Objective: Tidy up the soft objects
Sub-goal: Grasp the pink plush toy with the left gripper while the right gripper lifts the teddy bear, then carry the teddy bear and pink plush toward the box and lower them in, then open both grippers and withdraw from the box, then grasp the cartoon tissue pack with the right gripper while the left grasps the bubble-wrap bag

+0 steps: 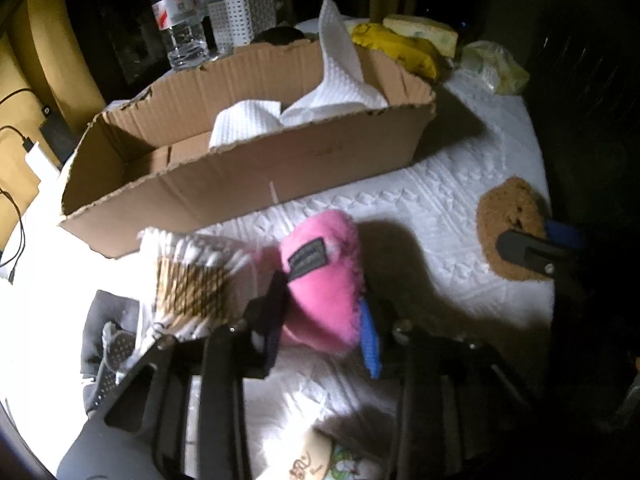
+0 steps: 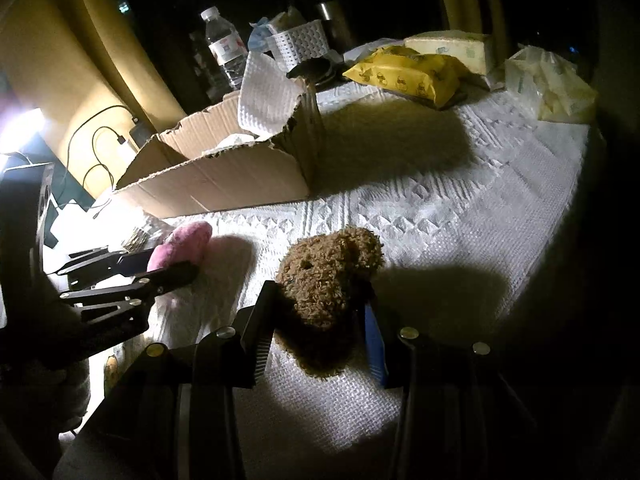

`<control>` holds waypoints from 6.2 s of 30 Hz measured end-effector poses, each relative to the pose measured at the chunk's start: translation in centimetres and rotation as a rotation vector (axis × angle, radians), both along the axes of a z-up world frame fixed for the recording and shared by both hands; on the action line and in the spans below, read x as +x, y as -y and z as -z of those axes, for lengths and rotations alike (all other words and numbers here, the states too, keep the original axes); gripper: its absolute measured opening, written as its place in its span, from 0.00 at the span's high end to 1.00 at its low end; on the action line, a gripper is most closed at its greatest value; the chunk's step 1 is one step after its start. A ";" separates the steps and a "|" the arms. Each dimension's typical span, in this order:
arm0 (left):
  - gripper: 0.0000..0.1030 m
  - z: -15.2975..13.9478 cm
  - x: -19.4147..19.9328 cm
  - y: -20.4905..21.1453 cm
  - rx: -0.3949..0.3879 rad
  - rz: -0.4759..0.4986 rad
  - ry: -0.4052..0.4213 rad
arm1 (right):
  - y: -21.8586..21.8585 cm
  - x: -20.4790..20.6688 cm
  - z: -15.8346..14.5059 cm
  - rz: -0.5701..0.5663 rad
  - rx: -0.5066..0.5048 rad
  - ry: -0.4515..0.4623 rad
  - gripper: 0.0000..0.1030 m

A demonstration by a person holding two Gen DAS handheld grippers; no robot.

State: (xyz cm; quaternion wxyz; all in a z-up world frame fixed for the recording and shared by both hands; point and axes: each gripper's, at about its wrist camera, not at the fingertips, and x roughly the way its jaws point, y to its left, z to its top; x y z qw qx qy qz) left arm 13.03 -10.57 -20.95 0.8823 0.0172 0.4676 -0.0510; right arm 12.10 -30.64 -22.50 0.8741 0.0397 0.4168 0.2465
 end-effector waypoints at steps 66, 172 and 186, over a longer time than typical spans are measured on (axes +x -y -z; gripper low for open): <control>0.68 -4.9 8.7 -7.6 -0.179 -0.091 0.116 | -11.0 11.4 -5.9 -0.182 -0.070 0.132 0.59; 0.31 -3.8 -12.6 -11.7 -0.169 -0.196 0.137 | -13.5 -9.4 -1.7 -0.246 -0.137 0.063 0.29; 0.31 -2.5 -10.6 -10.7 -0.140 -0.161 0.091 | -13.4 -7.7 0.5 -0.273 -0.161 0.019 0.51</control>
